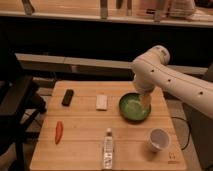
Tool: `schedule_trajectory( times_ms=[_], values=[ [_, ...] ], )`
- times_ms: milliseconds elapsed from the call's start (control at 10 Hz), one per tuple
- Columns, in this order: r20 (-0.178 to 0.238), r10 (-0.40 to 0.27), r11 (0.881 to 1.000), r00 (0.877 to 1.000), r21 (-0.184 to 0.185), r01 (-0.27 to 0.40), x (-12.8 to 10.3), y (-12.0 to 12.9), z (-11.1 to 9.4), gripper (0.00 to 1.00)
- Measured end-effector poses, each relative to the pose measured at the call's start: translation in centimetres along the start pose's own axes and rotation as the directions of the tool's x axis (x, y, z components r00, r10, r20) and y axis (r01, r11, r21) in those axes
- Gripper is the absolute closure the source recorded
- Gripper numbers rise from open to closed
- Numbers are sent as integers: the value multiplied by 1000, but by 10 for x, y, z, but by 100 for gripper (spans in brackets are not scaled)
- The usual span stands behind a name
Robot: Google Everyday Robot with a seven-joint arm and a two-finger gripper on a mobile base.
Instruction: Push the eraser across the table
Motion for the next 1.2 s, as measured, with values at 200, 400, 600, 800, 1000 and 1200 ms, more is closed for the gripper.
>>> schedule_trajectory(
  times_ms=[200, 400, 600, 800, 1000, 1200],
  values=[
    [8, -31, 999, 999, 10, 31, -27, -11, -6, 27],
    [10, -67, 998, 998, 22, 67, -44, -22, -10, 20],
    [16, -93, 995, 996, 27, 93, -47, -25, -13, 20],
    [31, -120, 992, 992, 31, 119, -63, -30, -14, 20],
    [48, -148, 988, 988, 42, 146, -90, -40, -16, 24],
    [62, -177, 983, 982, 53, 173, -104, -47, -19, 20]
  ],
)
